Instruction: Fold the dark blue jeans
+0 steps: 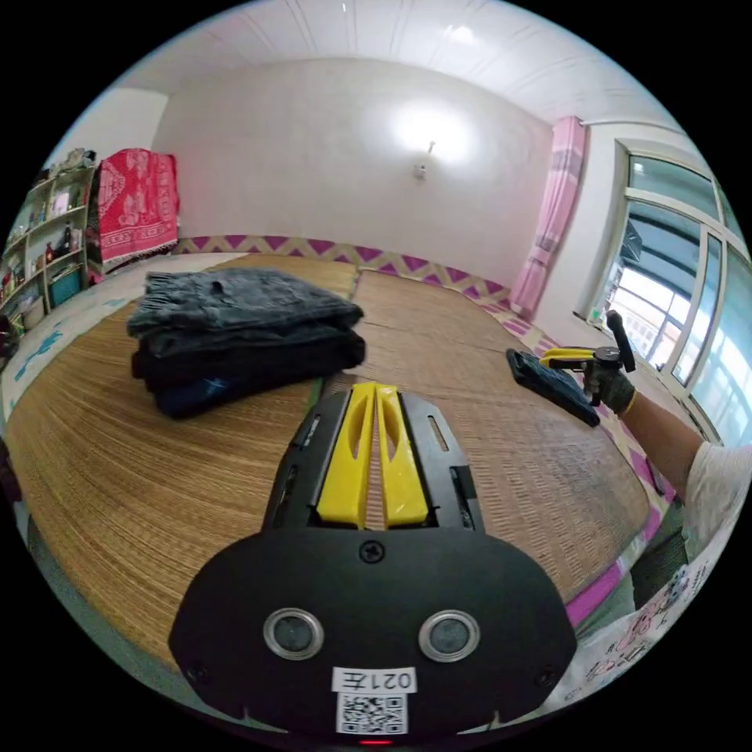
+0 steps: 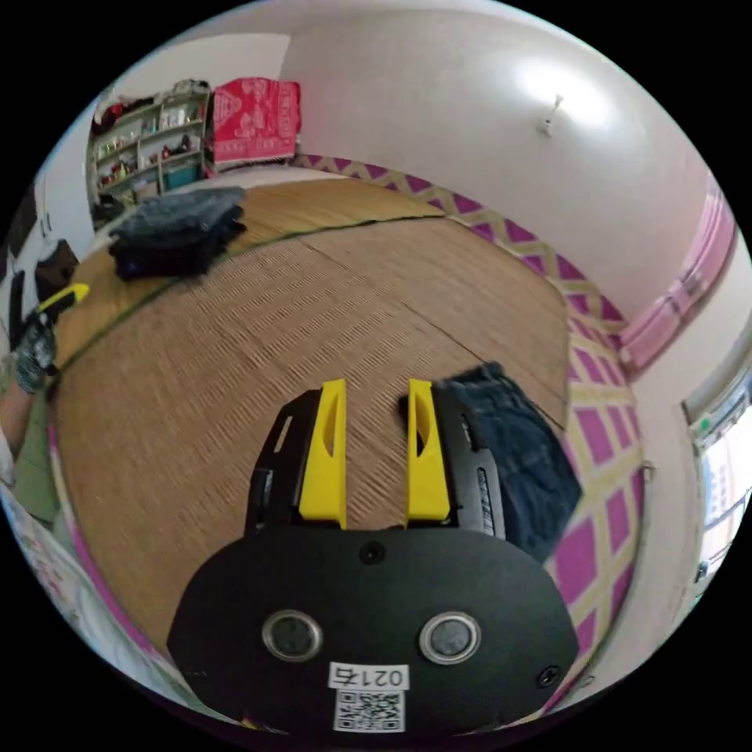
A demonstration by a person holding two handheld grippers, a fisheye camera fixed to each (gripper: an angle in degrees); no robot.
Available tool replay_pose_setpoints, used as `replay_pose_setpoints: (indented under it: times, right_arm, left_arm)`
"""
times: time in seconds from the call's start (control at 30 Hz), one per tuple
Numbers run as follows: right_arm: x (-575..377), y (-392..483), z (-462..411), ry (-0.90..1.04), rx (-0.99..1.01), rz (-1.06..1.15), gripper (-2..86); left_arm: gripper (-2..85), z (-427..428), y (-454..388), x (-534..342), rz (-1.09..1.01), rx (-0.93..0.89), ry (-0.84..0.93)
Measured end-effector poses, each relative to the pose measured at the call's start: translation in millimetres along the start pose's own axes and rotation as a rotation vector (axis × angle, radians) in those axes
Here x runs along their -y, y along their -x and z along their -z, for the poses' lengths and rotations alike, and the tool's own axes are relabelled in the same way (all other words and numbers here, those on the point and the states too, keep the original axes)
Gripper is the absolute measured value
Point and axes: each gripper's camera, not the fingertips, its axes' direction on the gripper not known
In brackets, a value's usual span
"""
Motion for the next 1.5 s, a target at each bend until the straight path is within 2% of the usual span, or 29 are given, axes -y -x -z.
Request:
replay_pose_setpoints:
  times: [0.07, 0.13, 0.33, 0.57, 0.73, 0.8, 1.0, 1.2, 1.33, 1.43, 1.5]
  right_arm:
    - [-26.4, -7.9, -12.7, 0.074, -0.121, 0.056, 12.6]
    - [-35.9, -10.0, -25.7, 0.103, -0.157, 0.084, 13.3]
    - [-25.5, -3.0, -69.9, 0.136, -0.145, 0.105, 14.2]
    - [-11.4, 20.8, -92.1, 0.226, -0.328, 0.156, 6.3]
    - [-11.6, -8.8, -39.7, 0.165, -0.189, -0.077, 5.4]
    - [-19.7, -7.3, -11.3, 0.131, -0.135, -0.091, 5.5]
    - [-42.1, 86.6, 50.7, 0.151, 0.041, 0.081, 5.6]
    - [-60.9, 187.6, 94.9, 0.154, 0.172, 0.15, 5.6]
    - [-89.5, 227.4, 126.6, 0.138, 0.348, 0.225, 5.5]
    - [-113.0, 244.6, 149.8, 0.12, 0.291, 0.309, 6.2]
    - [-123.4, 240.1, 166.5, 0.086, 0.272, 0.286, 7.4]
  left_arm:
    - [-0.8, -12.1, -26.1, -14.1, -0.019, -0.027, 0.016]
    - [-0.9, -28.7, -50.6, -29.9, -0.014, -0.089, 0.054]
    - [-1.0, -82.4, -78.8, -72.7, 0.039, -0.259, 0.293]
    - [-0.9, -93.2, -89.9, -89.0, 0.024, -0.251, 0.35]
    - [-0.9, -104.9, -103.1, -100.1, -0.032, -0.231, 0.422]
    - [-0.9, -105.6, -105.3, -104.0, -0.045, -0.226, 0.427]
    - [-0.9, -100.4, -96.2, -115.8, -0.013, -0.274, 0.385]
    - [-0.9, -68.2, -73.2, -141.7, 0.164, -0.51, 0.266]
    - [-0.9, -43.5, -76.3, -162.4, 0.133, -0.471, 0.248]
    - [-1.0, -32.6, -67.7, -178.0, 0.164, -0.431, 0.247]
    - [-1.0, -25.6, -58.1, -186.1, 0.203, -0.423, 0.234]
